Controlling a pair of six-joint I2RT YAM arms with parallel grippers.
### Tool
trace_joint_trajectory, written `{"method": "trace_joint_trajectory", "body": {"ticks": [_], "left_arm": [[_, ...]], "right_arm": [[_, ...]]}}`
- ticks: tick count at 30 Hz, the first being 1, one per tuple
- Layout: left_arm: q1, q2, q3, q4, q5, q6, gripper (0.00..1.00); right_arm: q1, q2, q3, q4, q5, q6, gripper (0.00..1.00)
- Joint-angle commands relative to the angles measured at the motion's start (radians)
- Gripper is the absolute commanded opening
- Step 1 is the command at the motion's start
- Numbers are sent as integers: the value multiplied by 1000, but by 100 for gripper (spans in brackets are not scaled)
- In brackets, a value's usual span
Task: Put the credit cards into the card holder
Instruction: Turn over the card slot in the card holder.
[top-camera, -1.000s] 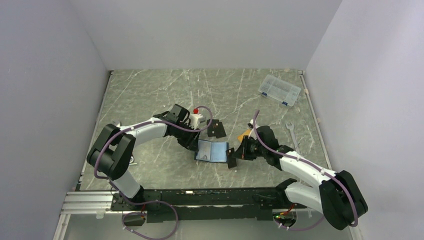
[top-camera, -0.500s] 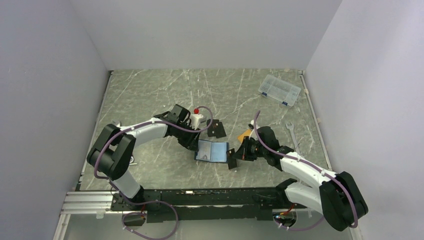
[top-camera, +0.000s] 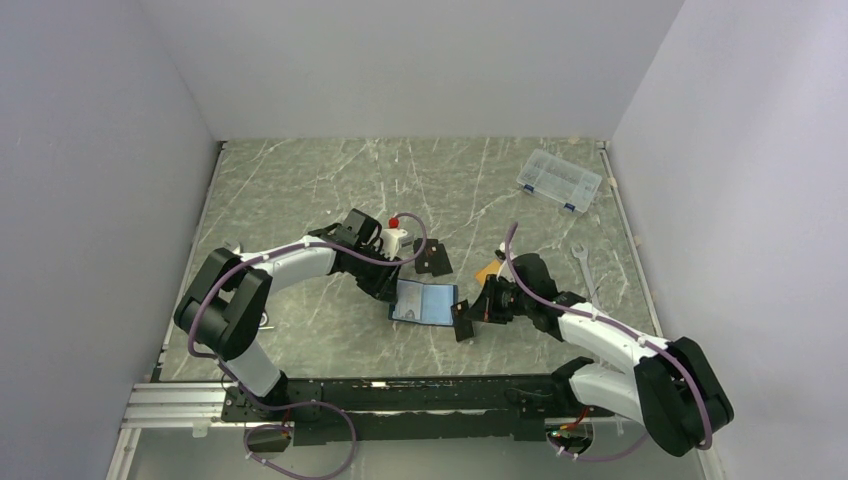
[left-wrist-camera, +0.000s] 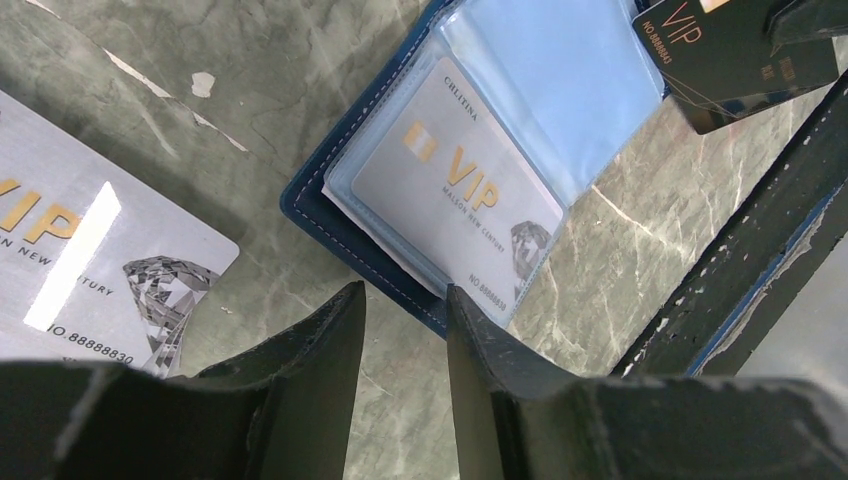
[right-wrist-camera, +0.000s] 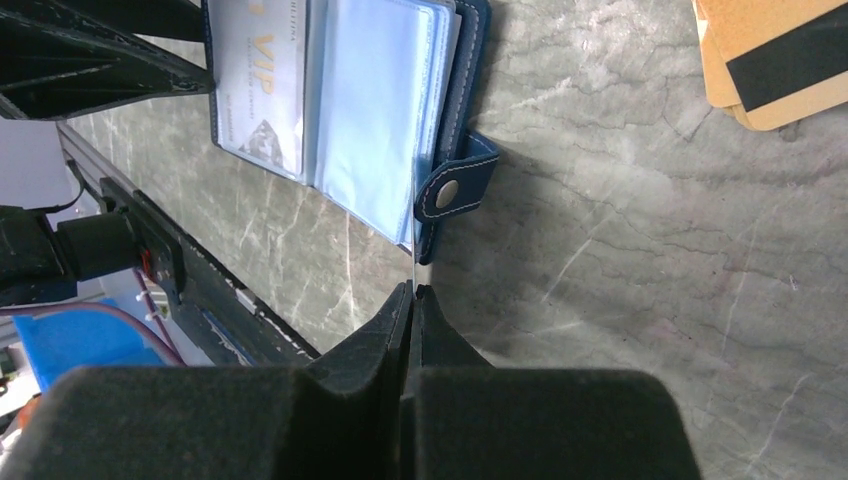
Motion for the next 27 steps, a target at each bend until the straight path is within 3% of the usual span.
{"method": "trace_joint_trajectory", "body": {"ticks": [1,8,27], "left_arm": [[-6,-20,21,9,1,17,38],[-6,-18,21,6,0,21,26],[-12,-17,30,-9,0,20,23]], "right_arm": [[-7,13,-14,37,-4,3,0],[-15,18,-24,45,-16,5,0],[-31,-22,-61,74,-32,28,0]]}}
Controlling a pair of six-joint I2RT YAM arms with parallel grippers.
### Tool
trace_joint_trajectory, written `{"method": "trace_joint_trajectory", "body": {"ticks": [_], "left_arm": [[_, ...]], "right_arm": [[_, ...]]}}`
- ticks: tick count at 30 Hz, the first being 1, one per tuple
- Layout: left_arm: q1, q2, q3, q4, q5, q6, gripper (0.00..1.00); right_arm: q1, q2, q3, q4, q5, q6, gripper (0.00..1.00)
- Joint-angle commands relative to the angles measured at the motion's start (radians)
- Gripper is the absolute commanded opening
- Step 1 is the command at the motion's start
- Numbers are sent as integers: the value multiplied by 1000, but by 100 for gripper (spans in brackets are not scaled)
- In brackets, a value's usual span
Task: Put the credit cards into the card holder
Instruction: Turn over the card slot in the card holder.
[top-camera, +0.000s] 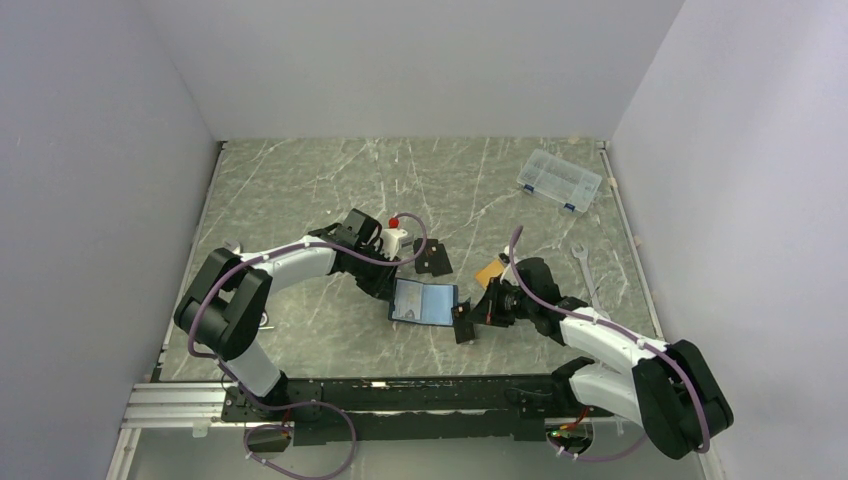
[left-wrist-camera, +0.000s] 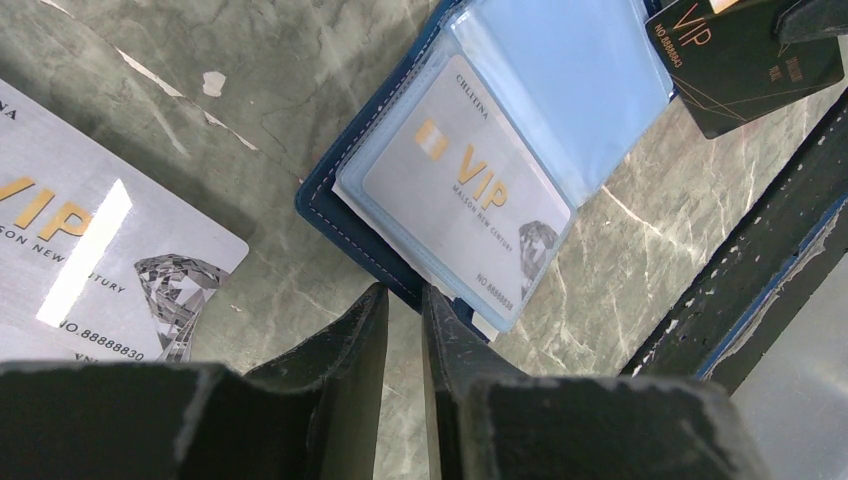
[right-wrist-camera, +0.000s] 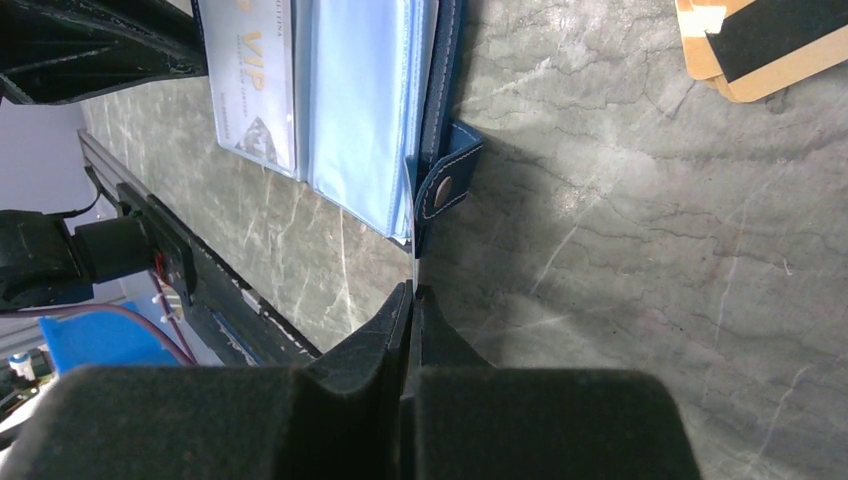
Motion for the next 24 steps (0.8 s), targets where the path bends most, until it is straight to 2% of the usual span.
{"method": "trace_joint_trajectory", "body": {"ticks": [1,24], "left_arm": [[-10,-16,29,-8,16,11,23],[-18,-21,46,-28,8,26,21]], "right_arm": [[-5,-18,-8,23,-2,0,0],[-6,52,47,112,-68,23,0]]}}
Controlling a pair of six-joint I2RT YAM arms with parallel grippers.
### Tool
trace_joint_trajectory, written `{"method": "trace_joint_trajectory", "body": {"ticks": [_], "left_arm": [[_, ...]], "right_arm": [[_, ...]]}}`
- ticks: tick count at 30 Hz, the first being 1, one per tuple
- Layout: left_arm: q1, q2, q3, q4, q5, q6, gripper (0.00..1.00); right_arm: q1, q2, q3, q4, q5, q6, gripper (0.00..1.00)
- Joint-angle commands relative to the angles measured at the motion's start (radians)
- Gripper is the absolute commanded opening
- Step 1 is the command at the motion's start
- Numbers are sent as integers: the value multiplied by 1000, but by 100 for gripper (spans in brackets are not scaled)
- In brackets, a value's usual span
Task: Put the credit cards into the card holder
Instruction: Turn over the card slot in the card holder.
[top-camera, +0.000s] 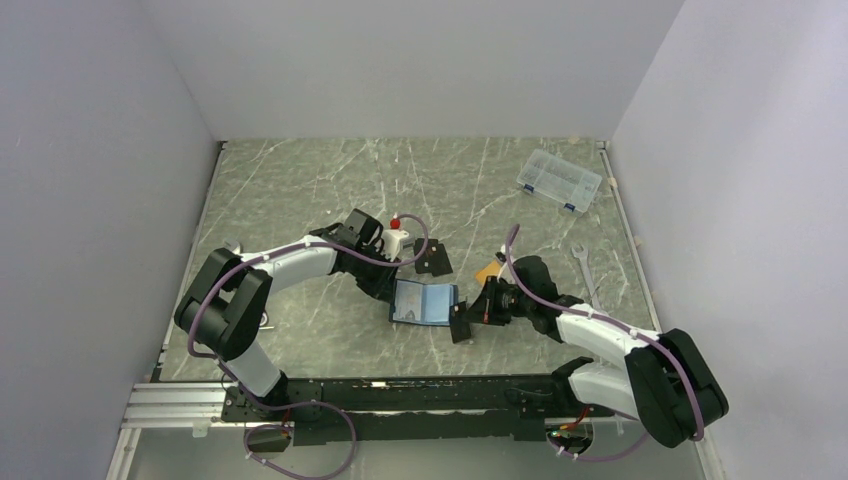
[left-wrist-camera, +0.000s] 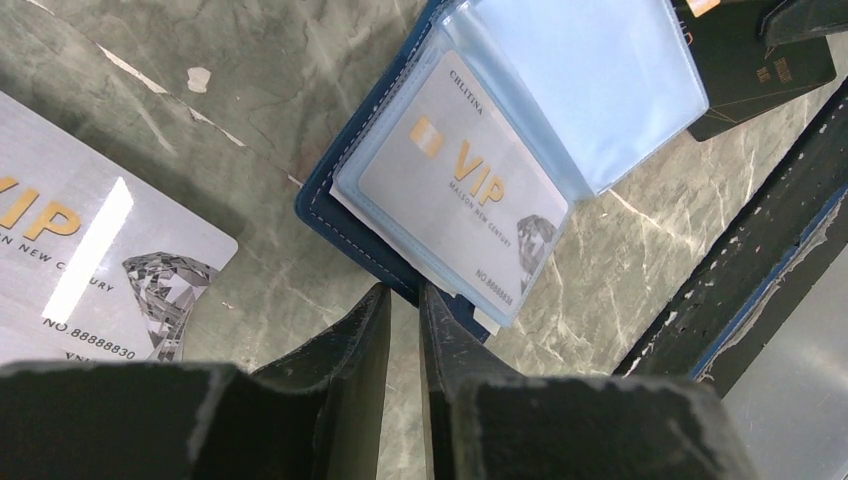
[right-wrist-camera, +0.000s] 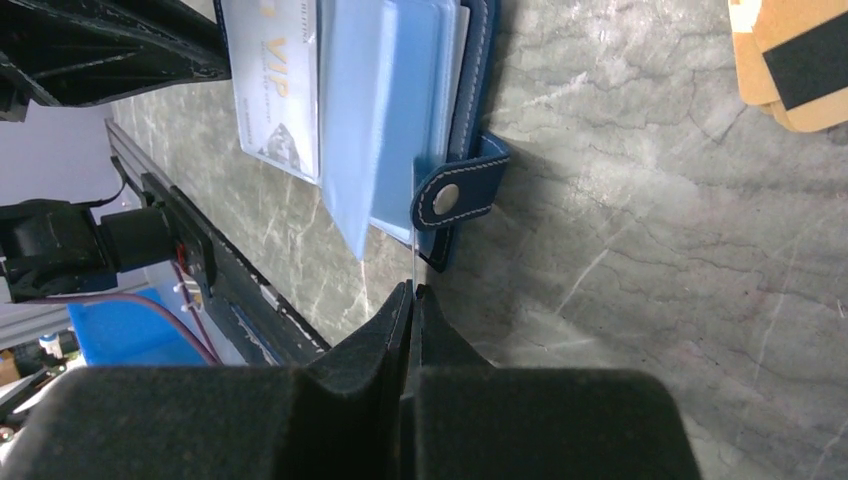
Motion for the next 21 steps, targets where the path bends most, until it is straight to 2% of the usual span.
{"method": "trace_joint_trajectory", "body": {"ticks": [1,7,14,17,21], "left_arm": [[-9,-21,41,-8,9,15,21],[-10,-24,46,-13,5,20,21],[-10,-24,55,-18,6,24,22],[-7,-22,62,-21,25,23,29],[30,-13,70,-26,129,1,47]], "right_arm": [[-3,-8,55,33,-17,3,0],[-3,-31,92,-20,-13,-24,0],[-2,13,134,33,-64,-12,0],[3,55,138,87,-86,7,0],[38,113,143,169,-90,41,0]]}}
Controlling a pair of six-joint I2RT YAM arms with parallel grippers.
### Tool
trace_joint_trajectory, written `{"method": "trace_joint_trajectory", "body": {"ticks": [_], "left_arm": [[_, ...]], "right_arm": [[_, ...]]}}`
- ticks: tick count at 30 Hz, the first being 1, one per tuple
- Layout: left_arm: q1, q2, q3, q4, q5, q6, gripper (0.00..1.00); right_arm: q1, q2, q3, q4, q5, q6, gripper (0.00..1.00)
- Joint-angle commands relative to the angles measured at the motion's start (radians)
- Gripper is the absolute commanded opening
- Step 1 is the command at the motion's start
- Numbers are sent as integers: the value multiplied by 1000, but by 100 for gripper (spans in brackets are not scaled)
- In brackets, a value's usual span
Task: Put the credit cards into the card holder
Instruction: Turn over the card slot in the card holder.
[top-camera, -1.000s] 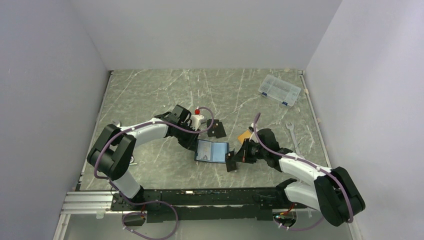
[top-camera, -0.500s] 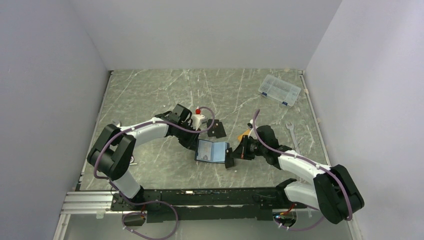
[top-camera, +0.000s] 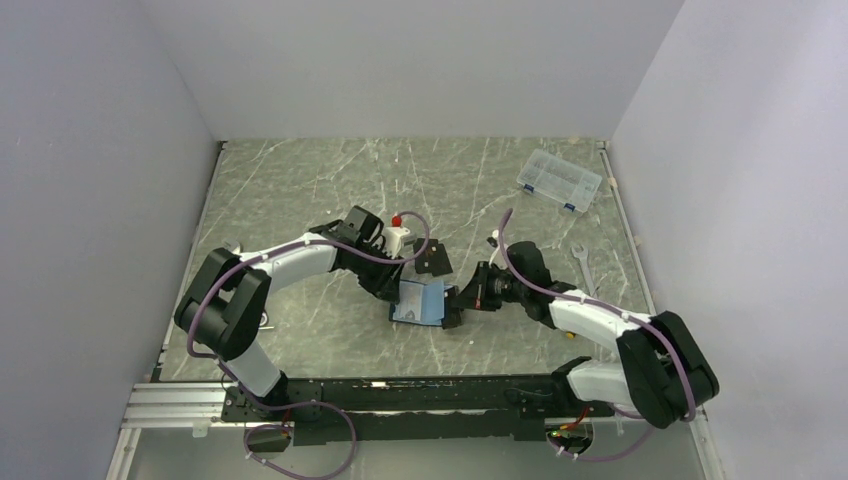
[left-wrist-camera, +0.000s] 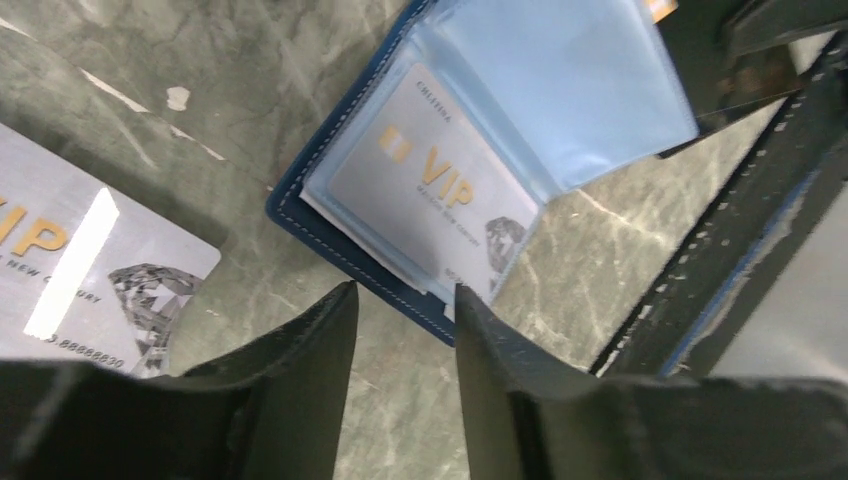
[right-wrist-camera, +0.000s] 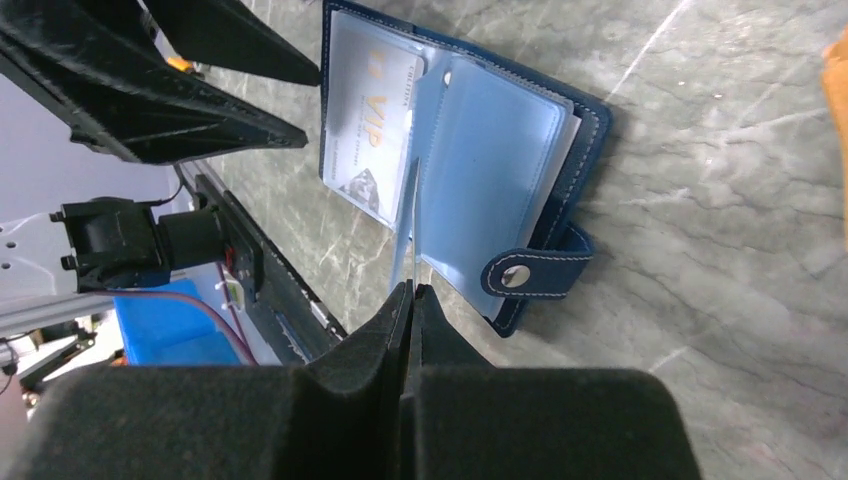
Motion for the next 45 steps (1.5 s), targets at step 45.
{"method": "trace_joint_trajectory", "body": {"ticks": [45], "left_arm": [[109,134,26,-29,194,-125,69]], "right_arm": [[34,287,7,343,-70,82,0]]}}
